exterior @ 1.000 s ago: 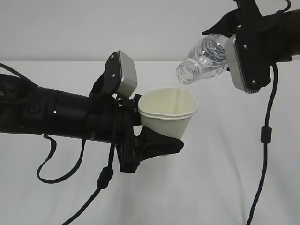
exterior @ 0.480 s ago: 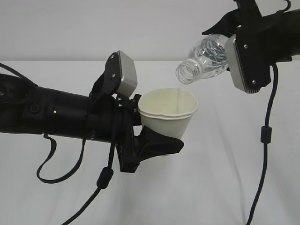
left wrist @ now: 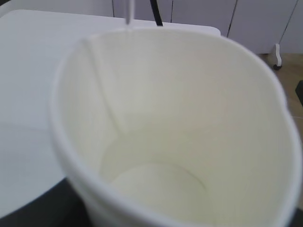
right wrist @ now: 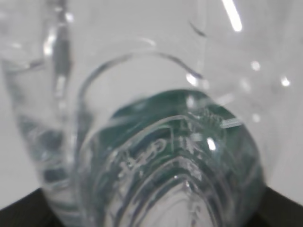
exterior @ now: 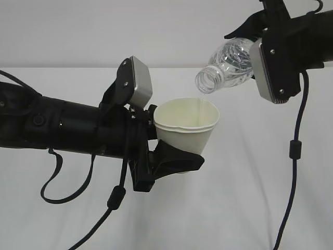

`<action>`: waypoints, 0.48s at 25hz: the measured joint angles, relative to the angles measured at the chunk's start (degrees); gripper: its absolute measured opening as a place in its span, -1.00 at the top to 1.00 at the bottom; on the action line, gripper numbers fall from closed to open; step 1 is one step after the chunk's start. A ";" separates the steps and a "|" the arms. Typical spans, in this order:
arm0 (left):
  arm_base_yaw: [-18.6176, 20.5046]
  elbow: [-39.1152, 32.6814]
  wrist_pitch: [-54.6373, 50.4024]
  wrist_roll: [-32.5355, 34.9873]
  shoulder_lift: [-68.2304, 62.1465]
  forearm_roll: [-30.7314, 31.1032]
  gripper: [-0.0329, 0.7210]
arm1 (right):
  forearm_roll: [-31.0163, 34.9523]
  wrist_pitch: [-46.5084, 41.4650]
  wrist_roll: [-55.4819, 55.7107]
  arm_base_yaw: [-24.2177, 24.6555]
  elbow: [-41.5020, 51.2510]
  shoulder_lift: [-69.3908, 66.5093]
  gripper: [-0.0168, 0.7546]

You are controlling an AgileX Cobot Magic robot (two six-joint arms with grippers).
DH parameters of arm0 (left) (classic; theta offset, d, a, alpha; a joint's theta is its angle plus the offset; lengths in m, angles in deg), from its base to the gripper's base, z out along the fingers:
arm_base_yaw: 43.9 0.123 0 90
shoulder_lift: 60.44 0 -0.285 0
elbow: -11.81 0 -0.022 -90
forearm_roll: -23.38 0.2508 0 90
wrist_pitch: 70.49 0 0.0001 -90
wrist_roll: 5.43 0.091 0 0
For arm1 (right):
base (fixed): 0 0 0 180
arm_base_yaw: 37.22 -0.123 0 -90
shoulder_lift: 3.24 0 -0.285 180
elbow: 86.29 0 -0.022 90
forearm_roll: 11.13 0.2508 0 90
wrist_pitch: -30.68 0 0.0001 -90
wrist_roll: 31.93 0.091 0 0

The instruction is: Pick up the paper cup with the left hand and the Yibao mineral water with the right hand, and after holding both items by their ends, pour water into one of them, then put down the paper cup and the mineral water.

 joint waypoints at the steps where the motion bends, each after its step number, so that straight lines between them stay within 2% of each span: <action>1: 0.00 0.00 0.00 0.00 0.00 0.00 -0.23 | 0.00 0.00 0.00 0.00 0.00 0.00 -0.31; 12: 0.00 0.00 0.00 0.00 0.00 0.00 -0.23 | 0.00 0.00 0.00 0.00 0.00 0.00 -0.31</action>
